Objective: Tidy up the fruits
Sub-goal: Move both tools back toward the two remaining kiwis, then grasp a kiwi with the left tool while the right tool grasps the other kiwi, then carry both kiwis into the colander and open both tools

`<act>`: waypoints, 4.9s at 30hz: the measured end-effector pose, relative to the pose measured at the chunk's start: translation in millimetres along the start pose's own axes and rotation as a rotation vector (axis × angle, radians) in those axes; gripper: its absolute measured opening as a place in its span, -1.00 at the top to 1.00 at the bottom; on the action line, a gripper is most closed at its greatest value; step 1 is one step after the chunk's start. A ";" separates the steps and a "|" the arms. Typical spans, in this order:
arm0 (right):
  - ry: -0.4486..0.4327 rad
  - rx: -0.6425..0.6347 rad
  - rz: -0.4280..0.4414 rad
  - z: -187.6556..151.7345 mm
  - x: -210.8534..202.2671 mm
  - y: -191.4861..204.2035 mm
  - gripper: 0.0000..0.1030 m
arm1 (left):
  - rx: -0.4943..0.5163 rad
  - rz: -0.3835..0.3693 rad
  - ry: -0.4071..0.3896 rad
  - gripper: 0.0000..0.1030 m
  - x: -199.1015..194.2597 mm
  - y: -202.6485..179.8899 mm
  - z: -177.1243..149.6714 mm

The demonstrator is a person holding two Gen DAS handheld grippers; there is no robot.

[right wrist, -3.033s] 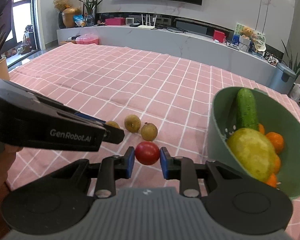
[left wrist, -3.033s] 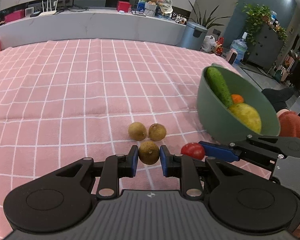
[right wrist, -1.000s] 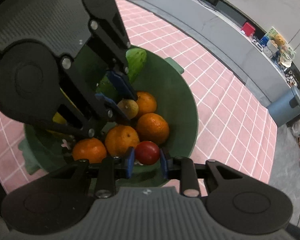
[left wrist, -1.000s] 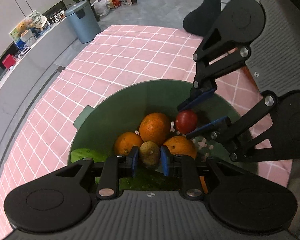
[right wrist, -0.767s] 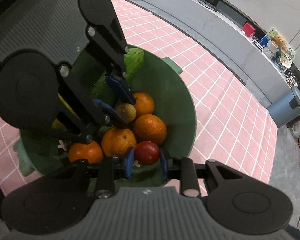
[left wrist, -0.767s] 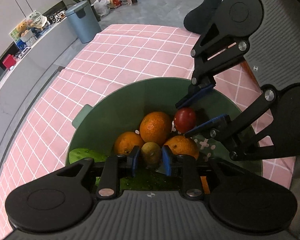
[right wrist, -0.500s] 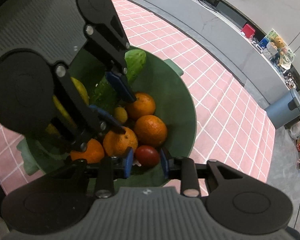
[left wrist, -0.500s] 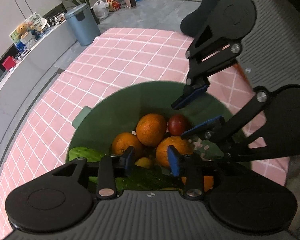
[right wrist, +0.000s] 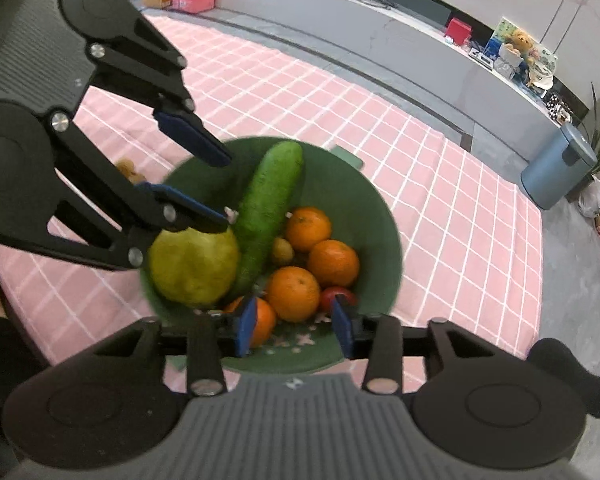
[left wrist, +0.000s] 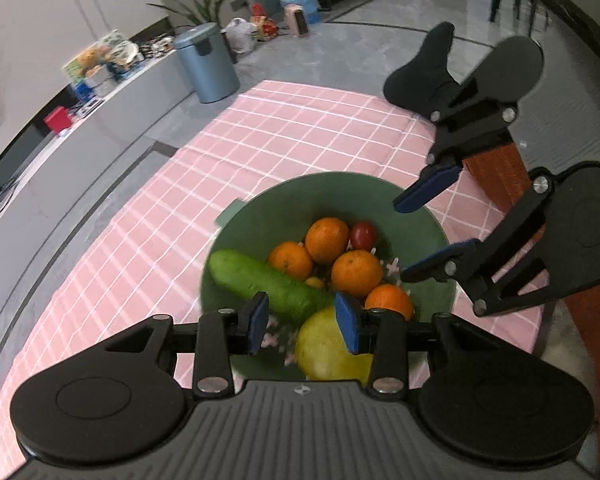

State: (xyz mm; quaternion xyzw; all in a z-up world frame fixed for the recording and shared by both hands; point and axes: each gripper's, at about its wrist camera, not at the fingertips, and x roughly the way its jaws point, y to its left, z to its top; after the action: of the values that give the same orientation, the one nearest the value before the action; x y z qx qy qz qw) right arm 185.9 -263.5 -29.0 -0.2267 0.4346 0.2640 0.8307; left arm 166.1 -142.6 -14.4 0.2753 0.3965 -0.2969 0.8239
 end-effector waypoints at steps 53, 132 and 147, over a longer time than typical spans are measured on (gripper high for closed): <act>-0.292 0.258 -0.056 28.8 97.7 162.5 0.38 | -0.723 0.048 -0.161 0.17 -23.4 96.7 -205.7; -0.289 0.162 -0.123 -41.5 -33.8 63.8 0.61 | -0.564 -0.020 -0.205 0.46 -56.3 7.4 -57.9; -0.118 0.154 -0.073 -30.4 24.5 3.5 0.62 | -0.476 -0.116 -0.043 0.46 31.6 7.5 -9.2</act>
State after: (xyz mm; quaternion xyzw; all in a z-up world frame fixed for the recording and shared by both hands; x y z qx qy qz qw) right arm 177.2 -273.3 -65.9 -0.1620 0.3955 0.2122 0.8788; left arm 183.0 -139.7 -43.5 0.0437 0.4531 -0.2475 0.8553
